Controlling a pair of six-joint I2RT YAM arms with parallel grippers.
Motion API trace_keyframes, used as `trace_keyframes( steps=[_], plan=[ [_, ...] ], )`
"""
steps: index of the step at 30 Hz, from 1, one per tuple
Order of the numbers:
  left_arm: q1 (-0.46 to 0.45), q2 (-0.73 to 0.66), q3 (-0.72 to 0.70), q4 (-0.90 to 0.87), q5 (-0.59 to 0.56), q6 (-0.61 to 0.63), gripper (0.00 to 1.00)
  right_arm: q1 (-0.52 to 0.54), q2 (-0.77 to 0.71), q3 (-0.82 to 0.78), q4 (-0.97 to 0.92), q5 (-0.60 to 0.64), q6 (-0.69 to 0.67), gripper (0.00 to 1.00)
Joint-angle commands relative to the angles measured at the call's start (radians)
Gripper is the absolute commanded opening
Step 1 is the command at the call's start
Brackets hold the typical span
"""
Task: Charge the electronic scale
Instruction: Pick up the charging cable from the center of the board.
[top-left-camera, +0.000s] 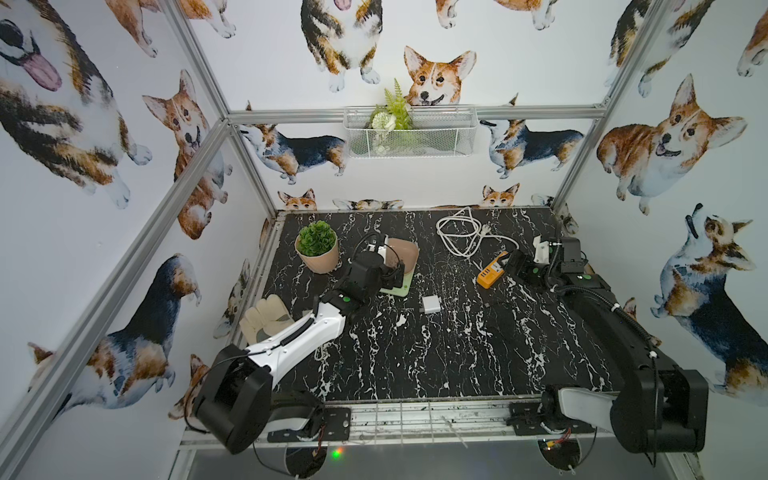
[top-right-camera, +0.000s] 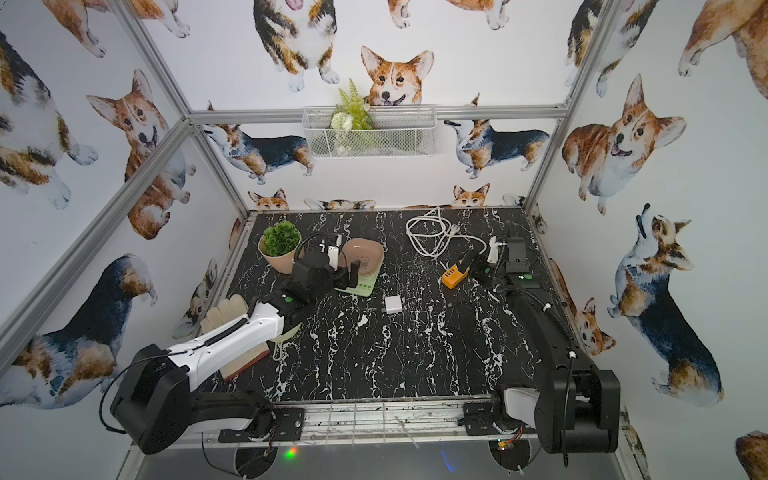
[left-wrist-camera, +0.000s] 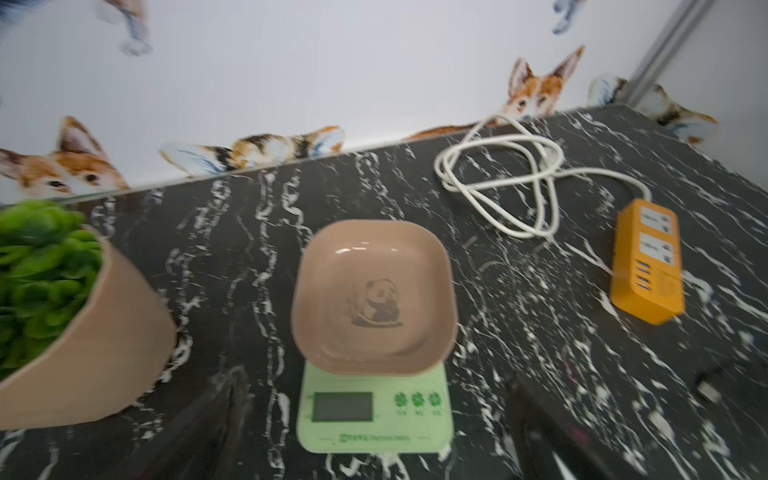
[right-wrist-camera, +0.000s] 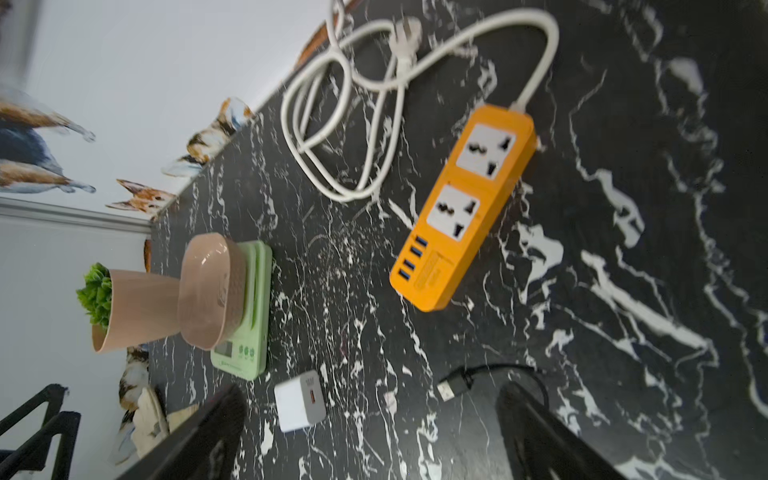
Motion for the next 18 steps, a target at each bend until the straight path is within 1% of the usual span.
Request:
trace_keyframes(
  steps=[1,4,7,9,14,18],
  plan=[
    [-0.04,0.05,0.062,-0.1,0.029,-0.051,1.0,0.001,0.0,-0.032,-0.128,0.067,0.051,0.99],
    [-0.065,0.096,0.089,-0.11,0.053,-0.069,1.0,-0.004,0.035,-0.032,-0.168,0.18,0.027,1.0],
    [-0.097,0.125,0.101,-0.111,0.055,-0.06,1.0,-0.008,0.096,-0.006,-0.196,0.202,0.009,0.99],
    [-0.108,0.141,0.107,-0.109,0.058,-0.056,1.0,-0.008,0.124,-0.006,-0.183,0.197,0.006,0.97],
    [-0.116,0.168,0.124,-0.117,0.066,-0.062,1.0,-0.008,0.172,-0.037,-0.128,0.17,-0.003,0.76],
    [-0.117,0.186,0.138,-0.117,0.073,-0.065,1.0,-0.009,0.22,-0.047,-0.108,0.114,-0.005,0.65]
  ],
)
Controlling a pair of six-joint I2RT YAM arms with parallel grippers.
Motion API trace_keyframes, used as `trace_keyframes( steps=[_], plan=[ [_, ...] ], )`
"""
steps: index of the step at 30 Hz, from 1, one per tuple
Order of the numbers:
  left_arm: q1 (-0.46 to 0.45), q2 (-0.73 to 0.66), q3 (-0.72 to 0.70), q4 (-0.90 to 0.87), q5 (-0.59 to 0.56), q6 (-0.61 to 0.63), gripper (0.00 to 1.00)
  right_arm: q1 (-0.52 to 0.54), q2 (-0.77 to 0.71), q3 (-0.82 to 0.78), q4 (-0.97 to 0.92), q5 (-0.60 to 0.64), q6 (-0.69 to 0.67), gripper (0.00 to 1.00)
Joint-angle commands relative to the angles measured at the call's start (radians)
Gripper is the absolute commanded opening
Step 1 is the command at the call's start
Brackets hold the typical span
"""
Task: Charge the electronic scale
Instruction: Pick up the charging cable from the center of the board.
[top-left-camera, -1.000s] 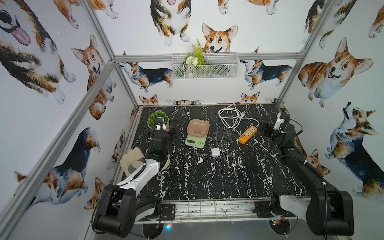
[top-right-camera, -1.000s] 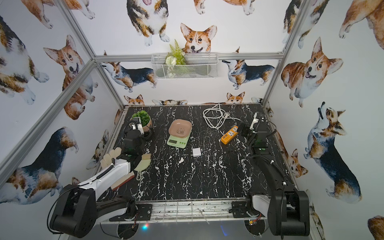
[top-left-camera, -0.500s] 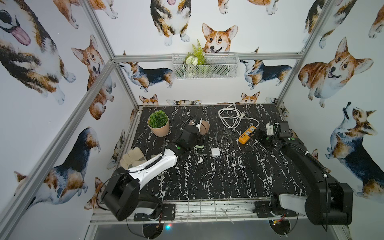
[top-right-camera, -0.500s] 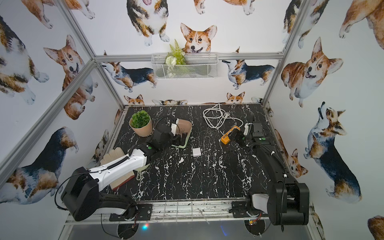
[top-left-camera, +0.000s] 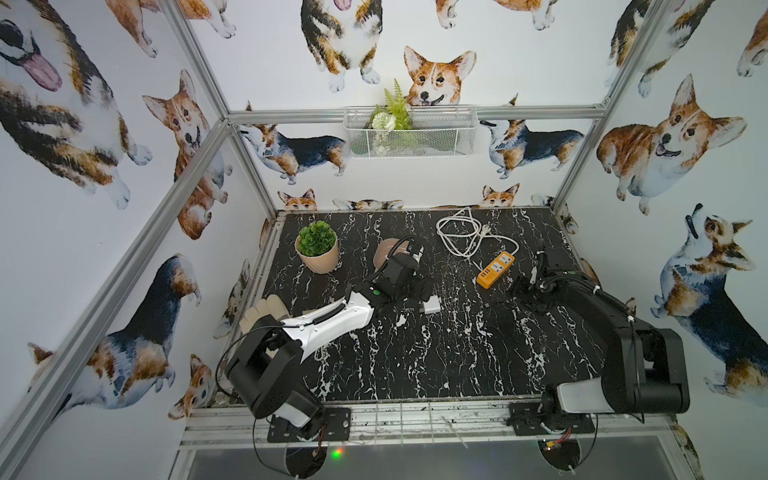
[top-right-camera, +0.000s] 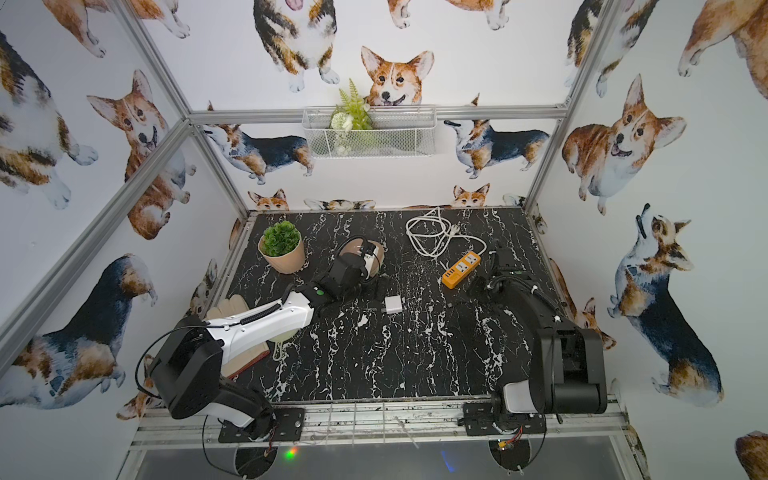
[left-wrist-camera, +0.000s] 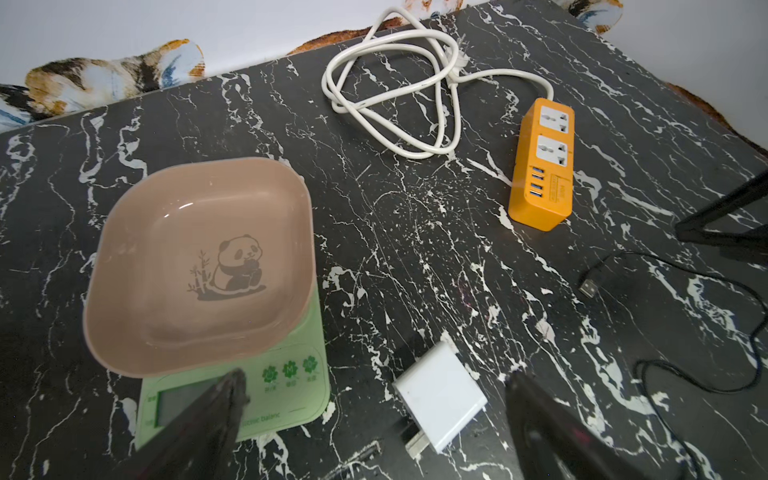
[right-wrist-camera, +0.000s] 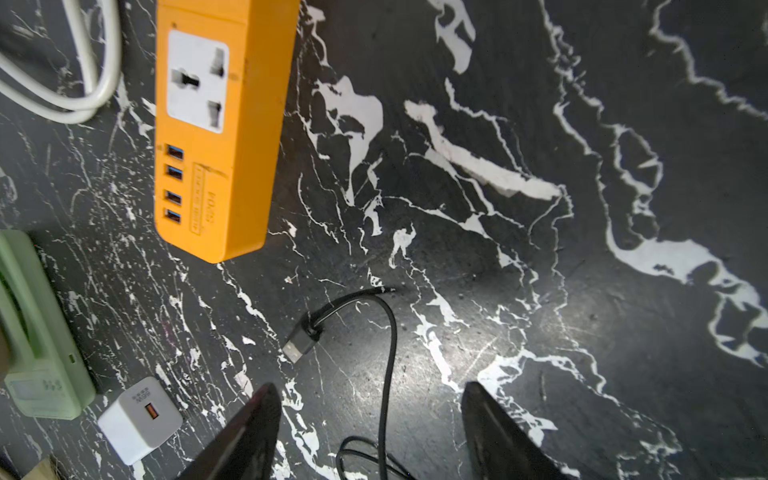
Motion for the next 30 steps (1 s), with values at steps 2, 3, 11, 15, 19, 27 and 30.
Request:
trace_keyframes(
  steps=[2,3,11,15,19,27,30],
  plan=[
    [-0.001,0.025,0.031,-0.009,0.008,-0.017,1.0,0.001,0.051,-0.015,0.043,-0.07,-0.002,0.58],
    [-0.001,0.029,0.038,-0.006,0.01,-0.018,1.0,0.001,0.064,-0.02,0.053,-0.083,-0.001,0.52],
    [0.009,0.105,0.128,-0.04,0.143,-0.063,1.0,0.003,0.051,-0.014,0.099,-0.204,-0.003,0.05],
    [0.051,0.118,0.162,-0.038,0.25,-0.122,1.0,0.008,-0.029,-0.008,0.12,-0.261,0.046,0.0],
    [0.091,0.109,0.158,0.023,0.407,-0.182,0.97,0.017,-0.123,0.002,0.151,-0.309,0.127,0.0],
    [0.125,0.109,0.152,0.227,0.77,-0.262,0.8,0.039,-0.286,0.0,0.276,-0.384,0.334,0.0],
    [0.123,0.107,0.132,0.321,0.822,-0.299,0.72,0.057,-0.346,-0.007,0.33,-0.395,0.407,0.0]
  ],
)
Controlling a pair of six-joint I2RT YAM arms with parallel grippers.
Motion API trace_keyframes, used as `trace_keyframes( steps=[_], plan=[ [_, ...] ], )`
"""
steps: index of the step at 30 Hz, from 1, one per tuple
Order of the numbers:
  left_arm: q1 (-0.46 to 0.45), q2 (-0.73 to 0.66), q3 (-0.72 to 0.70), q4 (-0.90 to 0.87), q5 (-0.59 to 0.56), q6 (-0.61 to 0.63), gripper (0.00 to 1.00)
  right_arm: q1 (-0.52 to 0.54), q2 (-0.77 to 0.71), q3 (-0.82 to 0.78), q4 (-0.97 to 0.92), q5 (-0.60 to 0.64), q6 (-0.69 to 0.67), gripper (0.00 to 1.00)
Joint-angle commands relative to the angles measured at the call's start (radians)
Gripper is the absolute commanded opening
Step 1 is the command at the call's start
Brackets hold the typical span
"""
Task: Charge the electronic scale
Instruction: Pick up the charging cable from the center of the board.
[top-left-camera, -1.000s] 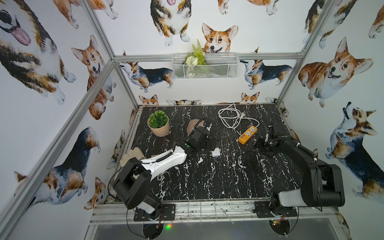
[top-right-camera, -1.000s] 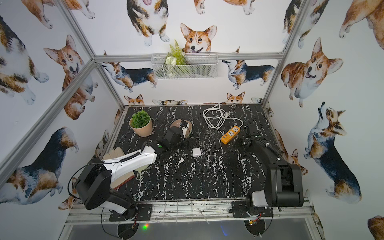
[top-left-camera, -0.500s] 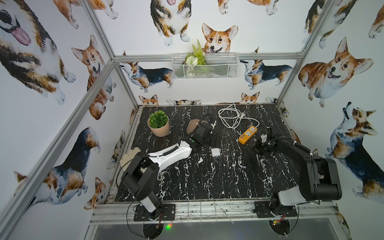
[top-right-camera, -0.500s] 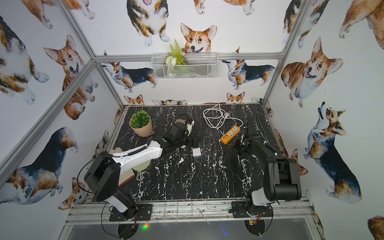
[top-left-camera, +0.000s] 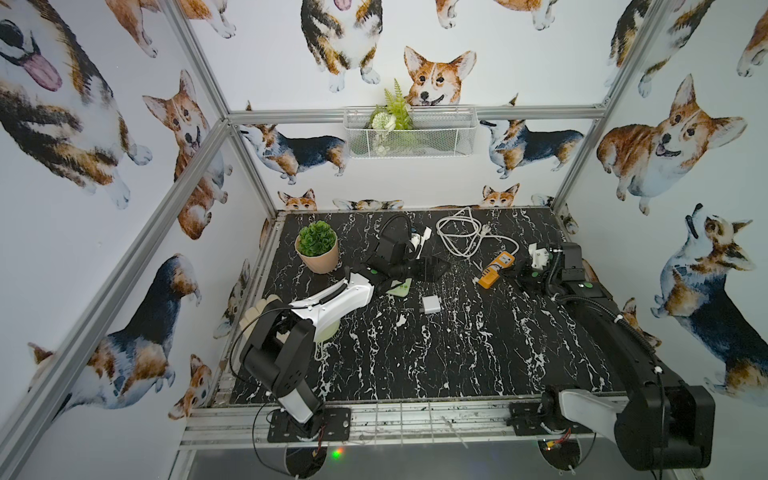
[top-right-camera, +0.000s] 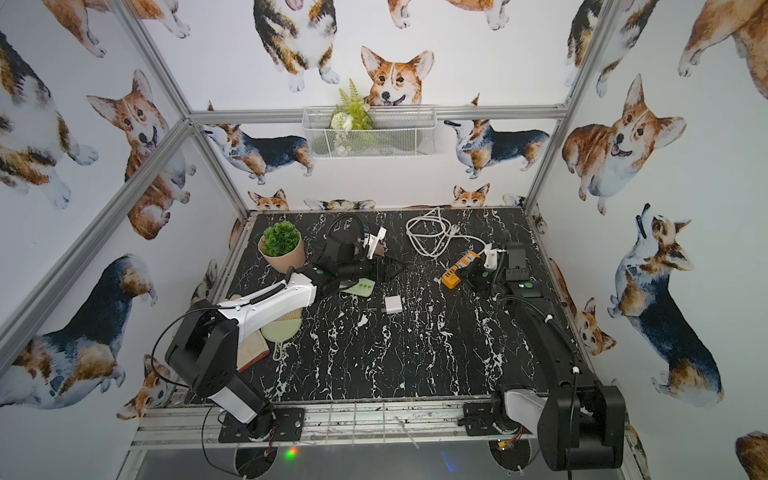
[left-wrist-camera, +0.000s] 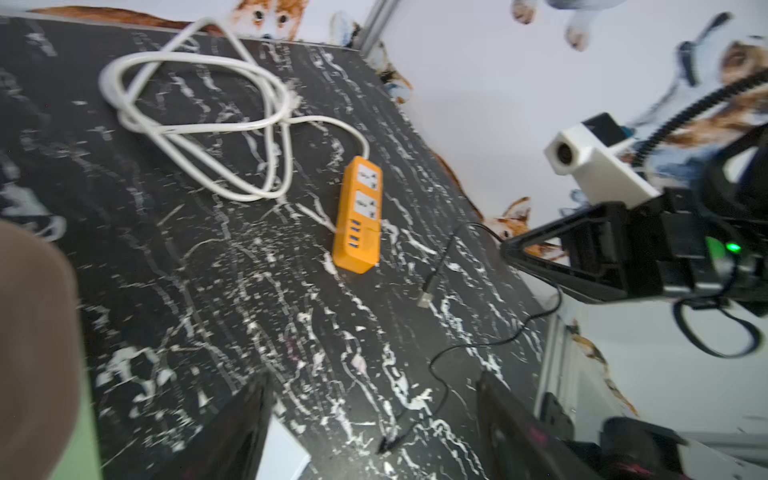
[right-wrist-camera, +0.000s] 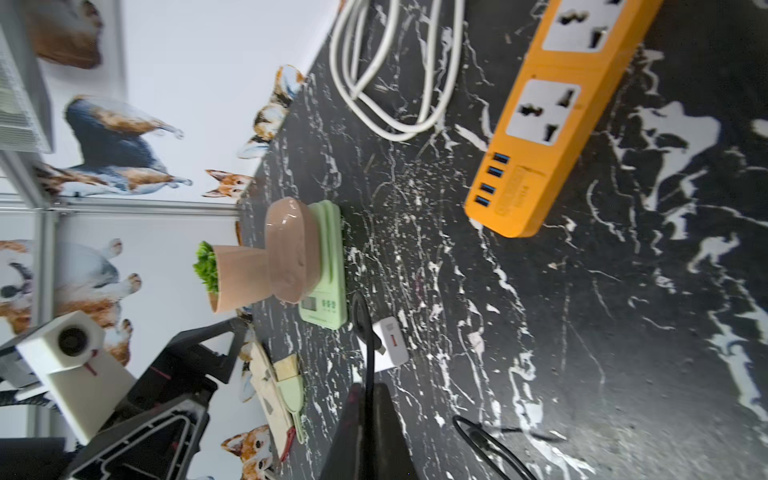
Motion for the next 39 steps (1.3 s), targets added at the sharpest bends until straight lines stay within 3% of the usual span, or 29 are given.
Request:
trace_keyframes(
  steps=[1,7,25,34,39],
  plan=[
    [0.001,-0.005,-0.023,0.195,0.157,-0.074,0.69,0.024,-0.067,-0.004,0.125,-0.034,0.174,0.0],
    [-0.002,-0.016,-0.081,0.334,0.161,-0.118,0.58,0.081,-0.121,0.0,0.237,-0.047,0.3,0.0],
    [-0.025,-0.019,-0.105,0.495,0.188,-0.159,0.51,0.155,-0.138,-0.019,0.408,-0.066,0.452,0.0],
    [-0.027,-0.015,-0.097,0.52,0.205,-0.158,0.32,0.165,-0.129,-0.037,0.468,-0.074,0.483,0.0],
    [-0.028,-0.011,-0.097,0.527,0.212,-0.162,0.28,0.164,-0.133,-0.04,0.481,-0.074,0.49,0.0]
  ],
)
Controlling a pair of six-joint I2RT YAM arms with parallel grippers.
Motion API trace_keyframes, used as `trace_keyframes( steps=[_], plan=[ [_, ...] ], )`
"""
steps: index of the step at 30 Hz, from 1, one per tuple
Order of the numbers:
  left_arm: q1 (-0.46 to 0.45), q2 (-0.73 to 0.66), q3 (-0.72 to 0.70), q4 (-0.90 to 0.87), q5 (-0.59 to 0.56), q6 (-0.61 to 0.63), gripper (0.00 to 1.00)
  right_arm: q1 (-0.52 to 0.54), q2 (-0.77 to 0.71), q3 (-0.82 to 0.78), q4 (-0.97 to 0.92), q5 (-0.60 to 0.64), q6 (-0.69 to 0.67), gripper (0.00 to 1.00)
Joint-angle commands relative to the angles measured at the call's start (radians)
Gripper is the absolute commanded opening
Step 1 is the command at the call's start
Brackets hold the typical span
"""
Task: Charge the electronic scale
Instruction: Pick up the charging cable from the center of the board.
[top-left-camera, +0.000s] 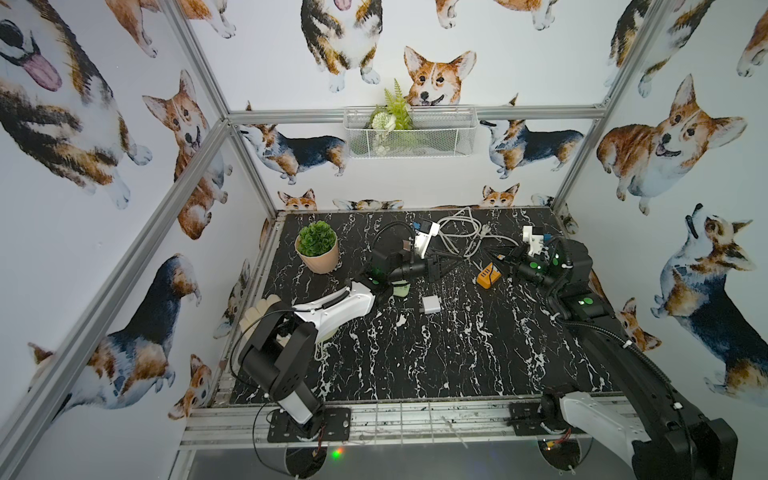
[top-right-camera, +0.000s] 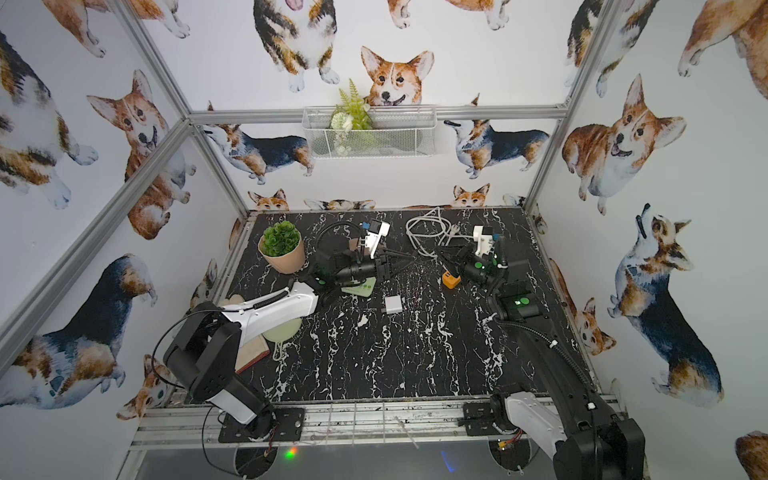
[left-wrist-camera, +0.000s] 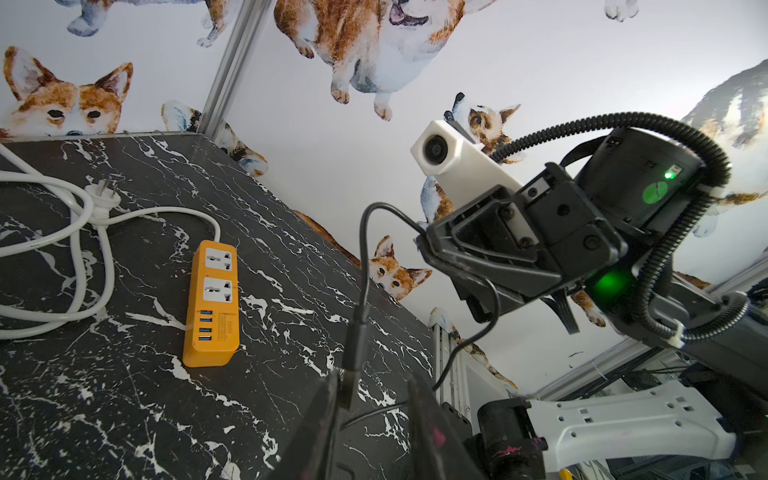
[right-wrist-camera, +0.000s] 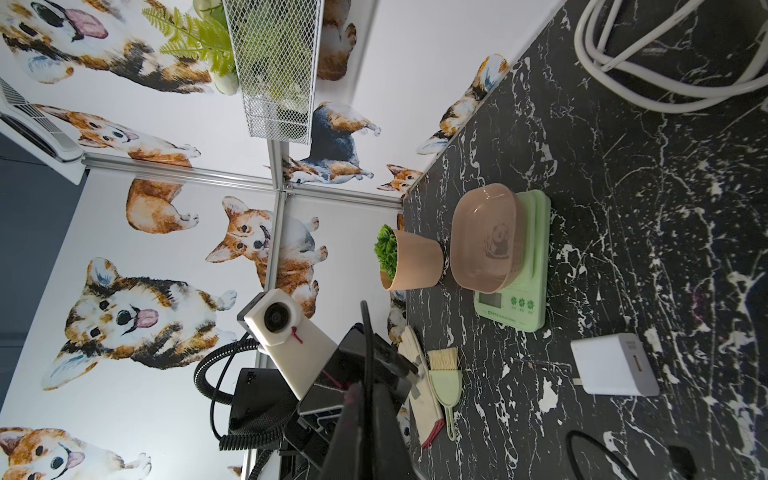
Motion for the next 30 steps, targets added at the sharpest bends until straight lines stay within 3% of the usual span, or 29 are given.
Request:
trace_keyframes(
  steps=[1,8,20,24,27,30],
  plan=[
    [-0.002,0.003,0.006,0.047,0.019,-0.013,0.26,0.002,-0.004,-0.001,0.072,-0.004,0.077,0.0],
    [-0.003,0.009,0.008,0.045,0.012,-0.012,0.22,0.001,-0.006,-0.006,0.093,-0.008,0.095,0.0],
    [-0.005,-0.035,0.001,0.022,-0.004,0.028,0.0,0.001,-0.008,-0.021,0.112,-0.018,0.106,0.0],
    [-0.005,-0.061,0.007,-0.022,-0.003,0.056,0.0,0.001,-0.007,-0.028,0.104,-0.028,0.074,0.0],
    [-0.004,-0.078,0.014,-0.073,0.008,0.083,0.0,0.002,-0.009,-0.007,0.061,-0.04,-0.01,0.14],
    [-0.002,-0.089,0.023,-0.124,0.03,0.103,0.0,-0.013,-0.014,0.004,0.067,-0.07,-0.1,0.38]
  ],
)
